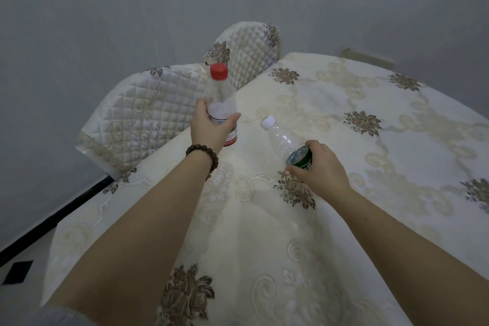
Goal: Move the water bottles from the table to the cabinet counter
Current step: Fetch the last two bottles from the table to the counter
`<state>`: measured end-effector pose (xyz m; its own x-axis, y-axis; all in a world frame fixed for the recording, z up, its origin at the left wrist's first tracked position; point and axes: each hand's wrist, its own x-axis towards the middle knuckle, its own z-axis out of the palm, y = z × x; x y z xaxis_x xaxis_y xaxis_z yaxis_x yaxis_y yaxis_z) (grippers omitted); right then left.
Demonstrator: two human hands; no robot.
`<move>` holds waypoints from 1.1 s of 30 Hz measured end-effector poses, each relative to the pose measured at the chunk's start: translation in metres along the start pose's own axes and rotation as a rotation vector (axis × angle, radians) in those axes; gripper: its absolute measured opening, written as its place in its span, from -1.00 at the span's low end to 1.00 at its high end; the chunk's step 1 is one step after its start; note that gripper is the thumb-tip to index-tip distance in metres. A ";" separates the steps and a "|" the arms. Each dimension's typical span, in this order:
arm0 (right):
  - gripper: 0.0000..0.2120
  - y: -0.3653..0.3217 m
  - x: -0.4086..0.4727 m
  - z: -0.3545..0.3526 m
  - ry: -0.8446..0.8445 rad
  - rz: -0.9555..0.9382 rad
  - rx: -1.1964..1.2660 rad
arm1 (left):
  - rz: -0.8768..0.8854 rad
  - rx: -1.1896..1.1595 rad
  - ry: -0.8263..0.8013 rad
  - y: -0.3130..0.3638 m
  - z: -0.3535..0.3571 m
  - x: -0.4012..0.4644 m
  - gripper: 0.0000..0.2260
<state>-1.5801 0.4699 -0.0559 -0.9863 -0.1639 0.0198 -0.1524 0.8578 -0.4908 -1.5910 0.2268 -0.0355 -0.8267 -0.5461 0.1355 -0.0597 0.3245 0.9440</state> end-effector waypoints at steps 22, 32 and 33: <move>-0.45 0.004 -0.248 -0.078 0.197 0.125 0.376 | -0.061 0.013 -0.150 0.061 -0.054 -0.302 -0.40; -0.47 0.014 -0.354 -0.078 0.364 0.236 0.455 | -0.013 0.027 -0.216 0.065 -0.076 -0.385 -0.39; -0.47 0.013 -0.368 -0.077 0.381 0.243 0.458 | -0.010 0.030 -0.231 0.064 -0.080 -0.394 -0.38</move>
<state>-1.2243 0.5793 -0.0023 -0.9554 0.2659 0.1283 0.0373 0.5397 -0.8410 -1.2241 0.4011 -0.0039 -0.9317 -0.3595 0.0509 -0.0818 0.3444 0.9352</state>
